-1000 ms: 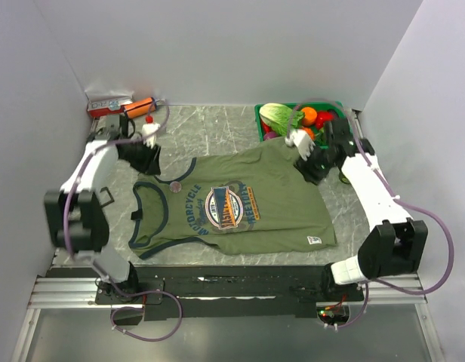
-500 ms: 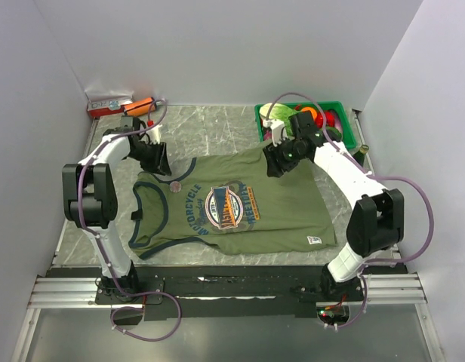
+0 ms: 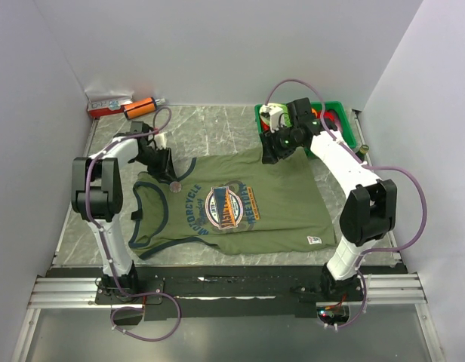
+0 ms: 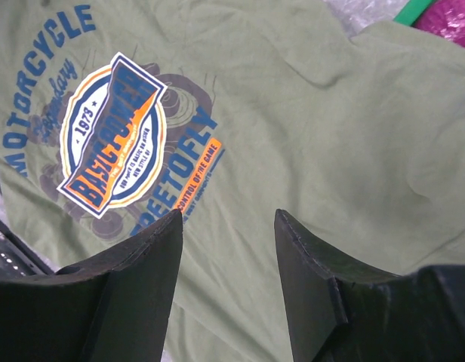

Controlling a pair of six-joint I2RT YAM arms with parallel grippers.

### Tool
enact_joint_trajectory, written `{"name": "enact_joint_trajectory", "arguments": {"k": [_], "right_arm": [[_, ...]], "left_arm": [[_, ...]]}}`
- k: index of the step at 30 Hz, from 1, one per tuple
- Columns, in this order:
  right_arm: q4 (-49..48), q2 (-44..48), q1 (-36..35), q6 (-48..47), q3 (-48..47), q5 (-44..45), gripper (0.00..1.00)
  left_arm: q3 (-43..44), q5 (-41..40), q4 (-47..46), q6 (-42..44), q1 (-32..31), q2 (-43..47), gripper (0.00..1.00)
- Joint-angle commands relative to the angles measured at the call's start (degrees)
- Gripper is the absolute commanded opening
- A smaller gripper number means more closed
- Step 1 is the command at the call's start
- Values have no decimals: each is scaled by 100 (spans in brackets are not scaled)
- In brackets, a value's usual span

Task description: Remove the brooch from the garment

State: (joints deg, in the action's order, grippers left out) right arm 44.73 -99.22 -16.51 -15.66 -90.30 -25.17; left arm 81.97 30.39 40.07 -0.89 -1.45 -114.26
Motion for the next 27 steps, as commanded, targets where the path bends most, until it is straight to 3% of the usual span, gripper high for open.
{"name": "enact_joint_trajectory", "arguments": {"k": [1, 8, 17, 27], "right_arm": [[-122, 96, -10, 169, 118, -225, 59], [-131, -10, -10, 142, 83, -234, 59], [-61, -133, -19, 134, 21, -304, 60], [-87, -291, -106, 107, -75, -182, 60]], "left_arm": [[-128, -68, -52, -113, -48, -53, 35], [-76, -112, 53, -70, -57, -79, 32], [-287, -394, 299, -43, -57, 237, 37], [-147, 63, 413, 27, -66, 132, 26]]}}
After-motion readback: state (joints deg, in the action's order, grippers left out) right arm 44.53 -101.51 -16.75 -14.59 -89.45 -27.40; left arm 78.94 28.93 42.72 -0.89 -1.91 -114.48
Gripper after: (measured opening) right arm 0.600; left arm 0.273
